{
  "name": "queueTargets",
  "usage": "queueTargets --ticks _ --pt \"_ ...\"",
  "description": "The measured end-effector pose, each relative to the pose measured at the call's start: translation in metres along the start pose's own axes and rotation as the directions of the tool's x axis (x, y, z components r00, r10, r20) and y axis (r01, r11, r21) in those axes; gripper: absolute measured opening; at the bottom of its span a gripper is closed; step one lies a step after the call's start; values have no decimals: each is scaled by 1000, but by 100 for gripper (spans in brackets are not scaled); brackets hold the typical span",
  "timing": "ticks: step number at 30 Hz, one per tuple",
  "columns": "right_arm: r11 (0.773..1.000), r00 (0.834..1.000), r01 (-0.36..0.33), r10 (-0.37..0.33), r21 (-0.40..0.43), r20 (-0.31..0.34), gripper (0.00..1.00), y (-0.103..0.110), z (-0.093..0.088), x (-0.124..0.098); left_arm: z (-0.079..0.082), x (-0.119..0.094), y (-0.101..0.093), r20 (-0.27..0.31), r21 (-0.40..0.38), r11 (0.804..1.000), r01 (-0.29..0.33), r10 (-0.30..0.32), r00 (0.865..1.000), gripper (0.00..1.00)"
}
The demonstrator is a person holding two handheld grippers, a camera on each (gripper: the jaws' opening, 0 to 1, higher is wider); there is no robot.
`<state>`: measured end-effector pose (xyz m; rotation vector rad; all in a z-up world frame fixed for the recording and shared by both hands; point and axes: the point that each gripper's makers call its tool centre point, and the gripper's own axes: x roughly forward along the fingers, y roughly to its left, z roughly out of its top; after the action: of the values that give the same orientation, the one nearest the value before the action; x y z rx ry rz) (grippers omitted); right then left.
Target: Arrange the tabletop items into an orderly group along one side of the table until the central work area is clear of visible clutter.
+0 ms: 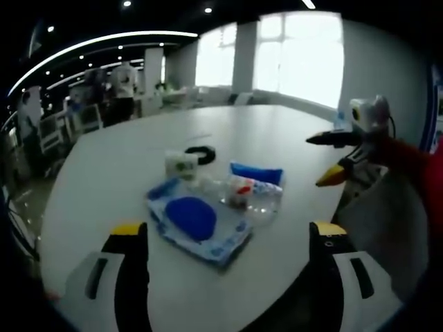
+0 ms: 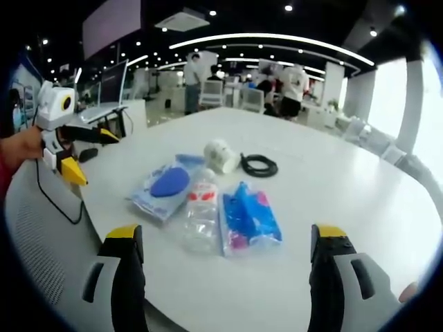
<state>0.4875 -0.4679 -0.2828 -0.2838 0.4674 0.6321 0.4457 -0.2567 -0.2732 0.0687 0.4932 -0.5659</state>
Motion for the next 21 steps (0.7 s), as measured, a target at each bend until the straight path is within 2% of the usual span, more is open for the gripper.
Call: queueTargets --ticks 8,21 --pt "1000 1000 7 -7 4 -3 99 -1 0 -2 21 12 -3 2 58 998 31 -32 1000 92" --pt "1000 1000 22 -22 9 -2 99 -8 2 -6 39 37 -14 -16 116 988 100 -99 995 90"
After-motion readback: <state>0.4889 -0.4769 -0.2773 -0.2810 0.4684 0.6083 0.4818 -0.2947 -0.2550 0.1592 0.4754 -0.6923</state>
